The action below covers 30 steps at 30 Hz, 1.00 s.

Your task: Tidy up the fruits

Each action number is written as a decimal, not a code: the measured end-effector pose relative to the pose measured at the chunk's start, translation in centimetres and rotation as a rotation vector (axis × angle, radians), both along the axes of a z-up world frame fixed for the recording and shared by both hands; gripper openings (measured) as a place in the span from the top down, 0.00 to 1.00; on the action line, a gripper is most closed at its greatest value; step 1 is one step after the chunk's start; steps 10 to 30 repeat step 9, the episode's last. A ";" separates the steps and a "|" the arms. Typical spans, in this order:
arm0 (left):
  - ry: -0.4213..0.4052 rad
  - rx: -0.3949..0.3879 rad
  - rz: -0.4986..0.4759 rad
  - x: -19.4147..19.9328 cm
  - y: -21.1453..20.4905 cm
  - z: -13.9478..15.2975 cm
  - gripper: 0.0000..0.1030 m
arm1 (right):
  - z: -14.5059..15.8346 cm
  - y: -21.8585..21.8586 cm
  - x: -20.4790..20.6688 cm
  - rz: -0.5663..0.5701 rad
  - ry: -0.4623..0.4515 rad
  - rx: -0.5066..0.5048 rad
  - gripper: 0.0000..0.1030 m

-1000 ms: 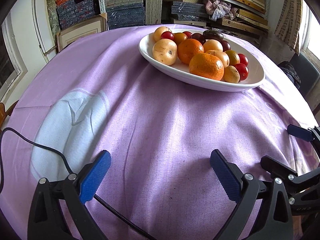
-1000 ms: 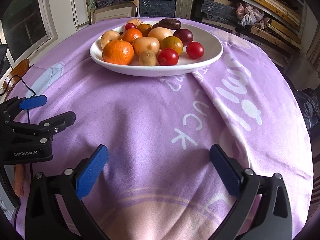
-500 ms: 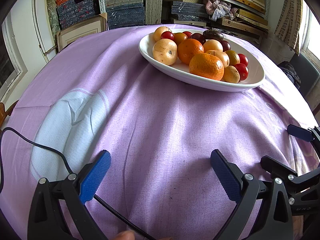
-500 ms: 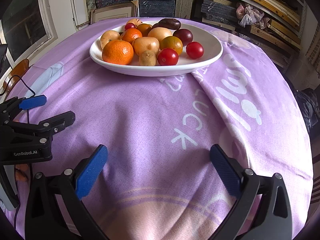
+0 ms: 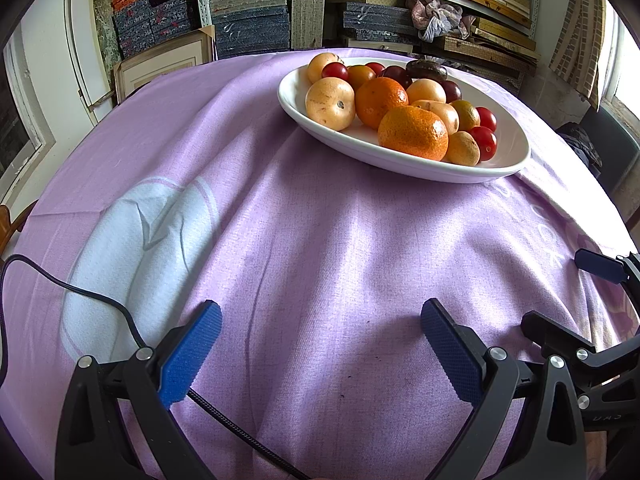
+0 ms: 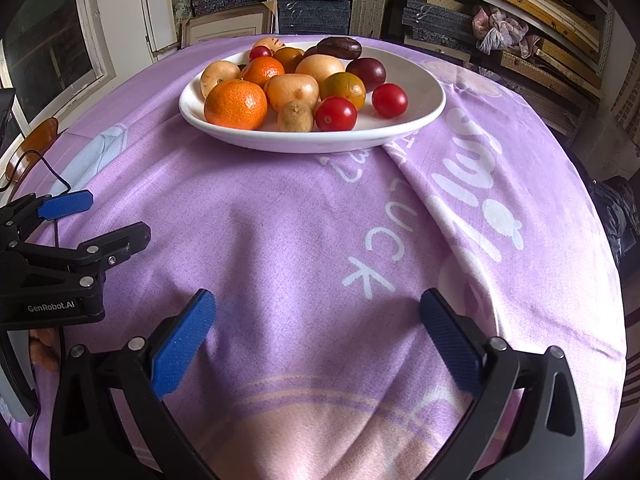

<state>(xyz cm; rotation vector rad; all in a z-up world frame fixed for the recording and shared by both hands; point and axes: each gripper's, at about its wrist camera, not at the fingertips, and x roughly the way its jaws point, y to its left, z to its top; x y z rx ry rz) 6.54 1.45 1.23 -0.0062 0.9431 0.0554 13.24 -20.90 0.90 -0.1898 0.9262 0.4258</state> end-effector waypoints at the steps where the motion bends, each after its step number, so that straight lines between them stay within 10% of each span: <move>1: 0.000 -0.001 0.000 0.0 0.0 0.0 0.03 | 0.0 0.0 0.0 0.000 0.000 0.000 0.04; 30: 0.000 -0.001 0.000 0.0 0.0 0.0 0.03 | 0.0 0.0 0.0 0.000 0.000 0.000 0.04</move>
